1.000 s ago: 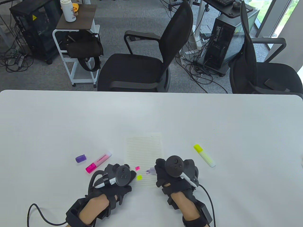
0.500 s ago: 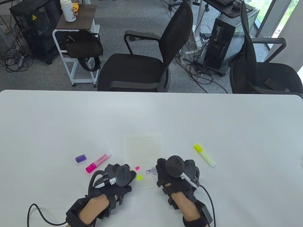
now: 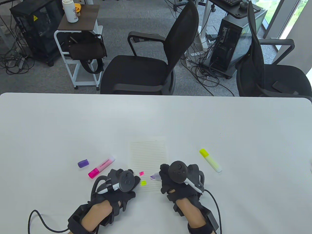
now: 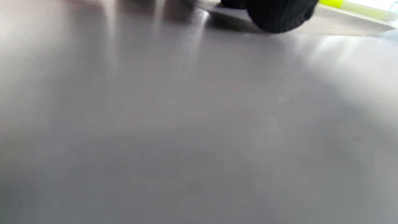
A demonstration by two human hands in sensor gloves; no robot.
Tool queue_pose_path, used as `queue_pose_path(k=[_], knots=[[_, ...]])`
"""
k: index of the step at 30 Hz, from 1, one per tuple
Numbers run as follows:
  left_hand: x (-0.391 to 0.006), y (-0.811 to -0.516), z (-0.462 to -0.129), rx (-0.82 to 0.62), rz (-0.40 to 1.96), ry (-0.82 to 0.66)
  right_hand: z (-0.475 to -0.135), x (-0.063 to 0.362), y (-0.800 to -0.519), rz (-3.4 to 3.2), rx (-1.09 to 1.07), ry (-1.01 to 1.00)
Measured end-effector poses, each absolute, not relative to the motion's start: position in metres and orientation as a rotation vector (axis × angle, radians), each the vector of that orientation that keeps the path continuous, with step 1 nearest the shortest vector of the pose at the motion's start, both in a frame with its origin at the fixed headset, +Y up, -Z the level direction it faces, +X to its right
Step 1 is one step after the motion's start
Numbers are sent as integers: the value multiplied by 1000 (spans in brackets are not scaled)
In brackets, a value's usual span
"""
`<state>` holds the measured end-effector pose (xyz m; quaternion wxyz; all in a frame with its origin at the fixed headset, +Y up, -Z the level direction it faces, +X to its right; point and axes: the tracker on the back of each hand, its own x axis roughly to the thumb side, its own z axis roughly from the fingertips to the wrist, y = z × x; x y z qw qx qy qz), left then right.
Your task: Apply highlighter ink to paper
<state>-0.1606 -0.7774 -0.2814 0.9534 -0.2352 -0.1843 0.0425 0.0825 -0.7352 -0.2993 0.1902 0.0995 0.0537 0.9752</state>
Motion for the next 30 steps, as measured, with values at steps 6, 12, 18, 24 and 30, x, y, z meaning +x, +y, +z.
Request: queue_pose_path(k=[6, 12, 18, 24, 30], knots=[[-161, -778, -282, -477, 85, -375, -299, 82, -739, 2693, 297, 155], [-161, -778, -282, -478, 87, -375, -299, 83, -737, 2724, 255, 157], [-161, -778, -282, -479, 86, -376, -299, 80, -740, 2680, 282, 166], [-161, -779, -282, -480, 87, -376, -298, 85, -736, 2714, 232, 151], [-161, -778, -282, -481, 88, -376, -299, 82, -738, 2704, 248, 185]])
